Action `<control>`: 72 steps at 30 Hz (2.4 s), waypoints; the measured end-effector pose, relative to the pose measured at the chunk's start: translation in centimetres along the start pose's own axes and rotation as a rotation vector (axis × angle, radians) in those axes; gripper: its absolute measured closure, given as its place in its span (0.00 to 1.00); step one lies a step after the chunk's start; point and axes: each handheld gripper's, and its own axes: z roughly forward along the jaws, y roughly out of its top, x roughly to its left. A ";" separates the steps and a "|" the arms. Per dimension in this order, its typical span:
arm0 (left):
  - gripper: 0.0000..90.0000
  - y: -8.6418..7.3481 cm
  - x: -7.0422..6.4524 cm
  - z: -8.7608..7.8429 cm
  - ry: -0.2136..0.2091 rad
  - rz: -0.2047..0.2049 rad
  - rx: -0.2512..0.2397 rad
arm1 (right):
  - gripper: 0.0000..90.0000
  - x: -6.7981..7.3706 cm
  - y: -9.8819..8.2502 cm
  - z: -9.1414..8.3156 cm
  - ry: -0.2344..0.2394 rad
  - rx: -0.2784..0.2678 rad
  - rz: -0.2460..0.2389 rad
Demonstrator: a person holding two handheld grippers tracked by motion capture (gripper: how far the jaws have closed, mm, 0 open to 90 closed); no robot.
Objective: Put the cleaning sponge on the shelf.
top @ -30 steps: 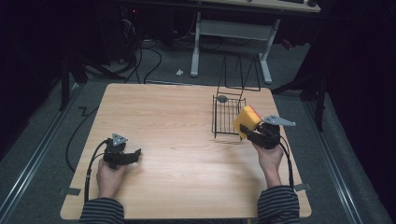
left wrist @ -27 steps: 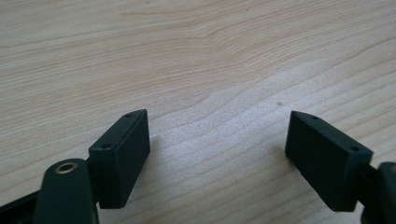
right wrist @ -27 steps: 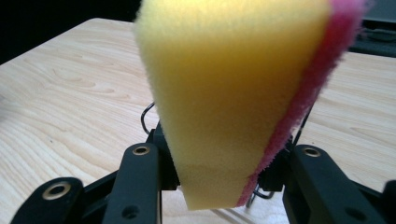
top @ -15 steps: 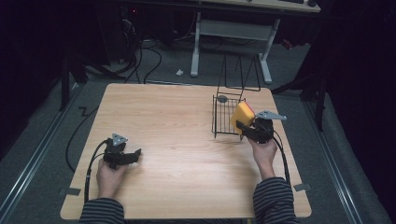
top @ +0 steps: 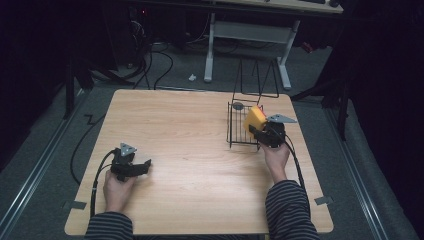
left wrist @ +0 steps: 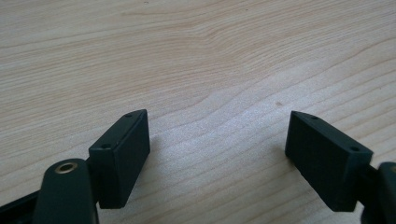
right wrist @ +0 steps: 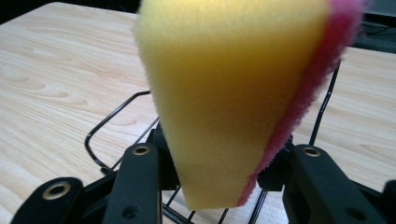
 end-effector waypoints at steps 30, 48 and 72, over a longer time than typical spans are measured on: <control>0.25 0.0 0.0 0.0 0.000 -0.002 -0.002 | 0.67 0.0 -1.0 2.0 -0.030 0.017 -0.018; 0.25 0.0 0.0 0.0 0.002 -0.003 -0.004 | 0.47 -0.4 -1.1 2.1 -0.030 0.035 0.014; 0.25 0.0 0.0 0.0 0.002 -0.003 -0.004 | 0.24 -0.6 -0.1 -1.2 -0.001 -0.019 0.050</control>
